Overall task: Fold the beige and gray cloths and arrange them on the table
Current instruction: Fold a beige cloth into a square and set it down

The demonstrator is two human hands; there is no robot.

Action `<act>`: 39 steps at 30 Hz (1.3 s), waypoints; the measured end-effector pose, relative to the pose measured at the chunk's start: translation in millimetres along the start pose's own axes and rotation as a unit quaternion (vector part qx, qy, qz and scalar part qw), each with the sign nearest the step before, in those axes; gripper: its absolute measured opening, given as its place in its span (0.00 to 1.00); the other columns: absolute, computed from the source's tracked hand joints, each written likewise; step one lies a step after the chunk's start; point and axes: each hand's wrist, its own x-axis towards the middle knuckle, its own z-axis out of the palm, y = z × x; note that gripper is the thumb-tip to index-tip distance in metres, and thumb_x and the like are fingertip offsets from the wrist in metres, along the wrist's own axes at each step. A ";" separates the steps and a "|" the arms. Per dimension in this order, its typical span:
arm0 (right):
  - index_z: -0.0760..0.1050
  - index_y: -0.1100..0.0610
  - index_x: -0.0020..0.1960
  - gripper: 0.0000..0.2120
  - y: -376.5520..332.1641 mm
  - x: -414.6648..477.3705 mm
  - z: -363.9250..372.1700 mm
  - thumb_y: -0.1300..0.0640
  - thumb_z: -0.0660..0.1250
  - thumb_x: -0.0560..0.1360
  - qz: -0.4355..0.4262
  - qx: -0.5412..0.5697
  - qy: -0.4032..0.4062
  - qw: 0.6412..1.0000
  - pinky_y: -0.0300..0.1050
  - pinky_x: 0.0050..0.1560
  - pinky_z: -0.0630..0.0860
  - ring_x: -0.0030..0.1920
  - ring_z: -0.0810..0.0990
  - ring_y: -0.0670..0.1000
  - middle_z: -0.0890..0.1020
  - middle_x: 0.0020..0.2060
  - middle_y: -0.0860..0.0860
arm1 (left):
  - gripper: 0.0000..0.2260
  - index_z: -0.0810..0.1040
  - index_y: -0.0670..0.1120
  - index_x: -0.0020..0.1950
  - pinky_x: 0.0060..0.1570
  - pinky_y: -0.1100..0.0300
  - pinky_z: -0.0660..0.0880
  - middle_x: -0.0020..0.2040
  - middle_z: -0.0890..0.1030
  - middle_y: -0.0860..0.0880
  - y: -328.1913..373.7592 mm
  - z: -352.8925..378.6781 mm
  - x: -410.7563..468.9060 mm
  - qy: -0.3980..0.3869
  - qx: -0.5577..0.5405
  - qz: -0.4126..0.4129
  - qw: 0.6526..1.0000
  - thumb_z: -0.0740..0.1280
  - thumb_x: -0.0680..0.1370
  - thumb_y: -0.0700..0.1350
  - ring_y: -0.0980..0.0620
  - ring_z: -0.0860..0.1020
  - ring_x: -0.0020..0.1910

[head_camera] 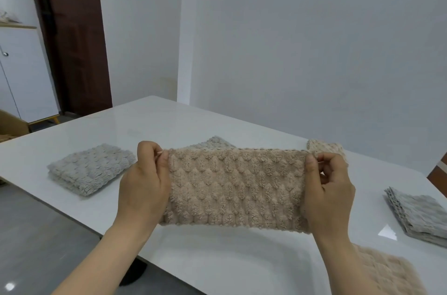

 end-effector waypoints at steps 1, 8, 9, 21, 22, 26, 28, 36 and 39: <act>0.70 0.55 0.45 0.05 -2.6 -1.5 -0.1 0.58 0.64 0.79 -0.009 0.007 0.004 1.000 0.27 0.32 0.66 0.30 0.71 0.37 0.74 0.32 0.47 | 0.05 0.64 0.44 0.49 0.25 0.55 0.64 0.25 0.69 0.49 2.7 0.0 -0.6 -0.002 -0.006 -0.005 1.000 0.56 0.80 0.45 0.47 0.69 0.23; 0.71 0.55 0.44 0.05 -19.1 -10.3 3.8 0.57 0.65 0.78 -0.032 0.042 -0.003 0.999 0.28 0.31 0.66 0.31 0.72 0.42 0.76 0.31 0.50 | 0.05 0.66 0.45 0.47 0.25 0.65 0.63 0.23 0.65 0.53 29.9 1.2 -4.4 -0.005 -0.090 -0.036 0.995 0.57 0.81 0.44 0.54 0.68 0.25; 0.72 0.55 0.43 0.05 -21.3 -11.8 4.9 0.56 0.65 0.78 -0.032 0.045 -0.008 0.998 0.29 0.30 0.66 0.32 0.72 0.44 0.76 0.31 0.51 | 0.05 0.66 0.45 0.47 0.26 0.66 0.63 0.23 0.66 0.53 33.5 2.1 -5.0 -0.007 -0.093 -0.032 0.995 0.57 0.81 0.44 0.55 0.68 0.25; 0.72 0.48 0.42 0.06 -37.4 -38.3 23.2 0.54 0.67 0.77 0.055 0.101 -0.140 0.983 0.43 0.26 0.76 0.27 0.77 0.54 0.80 0.33 0.51 | 0.04 0.64 0.52 0.46 0.28 0.62 0.65 0.26 0.69 0.53 57.1 21.7 -20.9 -0.037 -0.113 -0.013 0.993 0.56 0.80 0.50 0.52 0.72 0.29; 0.72 0.48 0.42 0.07 -38.5 -40.1 23.9 0.55 0.67 0.76 0.065 0.110 -0.147 0.981 0.40 0.26 0.75 0.27 0.78 0.55 0.80 0.32 0.51 | 0.04 0.64 0.52 0.46 0.28 0.61 0.66 0.26 0.70 0.53 58.4 22.4 -21.9 -0.040 -0.116 -0.014 0.992 0.56 0.80 0.50 0.52 0.73 0.29; 0.73 0.51 0.43 0.05 -40.3 -44.2 26.1 0.56 0.68 0.76 0.085 0.130 -0.172 0.973 0.40 0.28 0.76 0.29 0.79 0.55 0.80 0.32 0.52 | 0.04 0.67 0.50 0.47 0.27 0.66 0.66 0.27 0.74 0.55 63.4 23.1 -26.2 -0.066 -0.166 -0.050 0.983 0.59 0.80 0.48 0.57 0.73 0.26; 0.73 0.51 0.43 0.05 -39.9 -45.1 26.7 0.57 0.68 0.76 0.095 0.141 -0.189 0.967 0.42 0.29 0.78 0.30 0.79 0.54 0.80 0.33 0.52 | 0.02 0.71 0.51 0.47 0.29 0.71 0.66 0.30 0.77 0.57 64.2 22.5 -27.9 -0.092 -0.207 -0.091 0.970 0.63 0.79 0.48 0.60 0.72 0.26; 0.69 0.44 0.67 0.17 -41.8 -37.5 13.2 0.53 0.62 0.79 0.141 0.242 -0.305 0.910 0.44 0.35 0.80 0.37 0.84 0.55 0.84 0.37 0.54 | 0.05 0.80 0.46 0.50 0.42 0.57 0.77 0.42 0.86 0.47 57.1 9.0 -28.8 -0.164 -0.364 -0.217 0.891 0.70 0.75 0.44 0.49 0.84 0.41; 0.70 0.47 0.68 0.18 -41.9 -28.9 7.5 0.62 0.58 0.81 0.140 0.256 -0.367 0.883 0.44 0.37 0.79 0.39 0.85 0.59 0.83 0.38 0.52 | 0.05 0.81 0.46 0.50 0.37 0.64 0.73 0.41 0.86 0.48 53.5 3.6 -27.3 -0.165 -0.363 -0.202 0.895 0.69 0.75 0.43 0.55 0.81 0.35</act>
